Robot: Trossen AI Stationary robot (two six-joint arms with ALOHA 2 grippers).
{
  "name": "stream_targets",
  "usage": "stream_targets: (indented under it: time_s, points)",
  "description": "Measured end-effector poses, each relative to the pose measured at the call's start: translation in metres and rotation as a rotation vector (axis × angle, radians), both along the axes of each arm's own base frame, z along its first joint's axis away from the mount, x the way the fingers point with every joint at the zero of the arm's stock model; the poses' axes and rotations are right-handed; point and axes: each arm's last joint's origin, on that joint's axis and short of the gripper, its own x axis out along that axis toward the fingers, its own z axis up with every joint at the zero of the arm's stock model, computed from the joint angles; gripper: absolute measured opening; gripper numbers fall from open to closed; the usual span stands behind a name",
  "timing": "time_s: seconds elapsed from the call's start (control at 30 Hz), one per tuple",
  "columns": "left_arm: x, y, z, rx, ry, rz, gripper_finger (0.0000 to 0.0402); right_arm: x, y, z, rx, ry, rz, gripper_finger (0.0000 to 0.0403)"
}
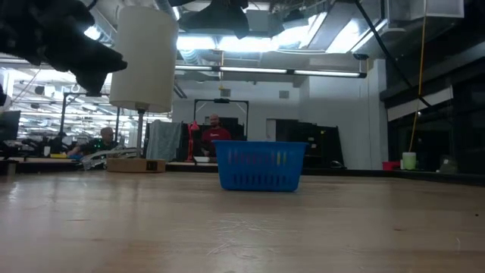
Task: Pick and place Stapler, Stapler remover, tape
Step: Put the left red stapler into the black bin
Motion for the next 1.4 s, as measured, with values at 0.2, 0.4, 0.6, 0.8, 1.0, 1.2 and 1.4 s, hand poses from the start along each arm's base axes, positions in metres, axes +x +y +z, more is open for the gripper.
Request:
stream_targets:
  time_s: [0.2, 0.4, 0.6, 0.8, 1.0, 1.2, 1.4]
  points:
    - [0.012, -0.004, 0.019, 0.156, 0.189, -0.129, 0.0097, -0.001, 0.0, -0.001, -0.001, 0.015, 0.0, 0.0249]
    - [0.026, -0.009, 0.035, 0.26, 0.356, -0.304, 0.0118, -0.001, 0.0, -0.003, -0.002, 0.032, 0.003, 0.0249]
    - [0.037, -0.019, 0.04, 0.233, 0.438, -0.464, 0.0138, -0.001, 0.0, -0.003, -0.002, 0.032, 0.003, 0.0249]
    - [0.043, -0.043, 0.042, 0.297, 0.493, -0.727, 0.016, -0.002, 0.002, -0.003, 0.024, 0.038, 0.051, 0.0249]
    - [0.052, -0.071, 0.031, 0.392, 0.556, -0.896, 0.0186, -0.003, 0.004, -0.005, 0.061, 0.06, 0.128, 0.0249]
    - [0.065, -0.099, 0.013, 0.474, 0.569, -0.964, 0.0209, -0.005, 0.004, -0.008, 0.046, 0.105, 0.137, 0.0249]
    - [0.077, -0.118, -0.007, 0.486, 0.597, -1.007, 0.0209, -0.006, 0.004, -0.01, 0.037, 0.124, 0.143, 0.0249]
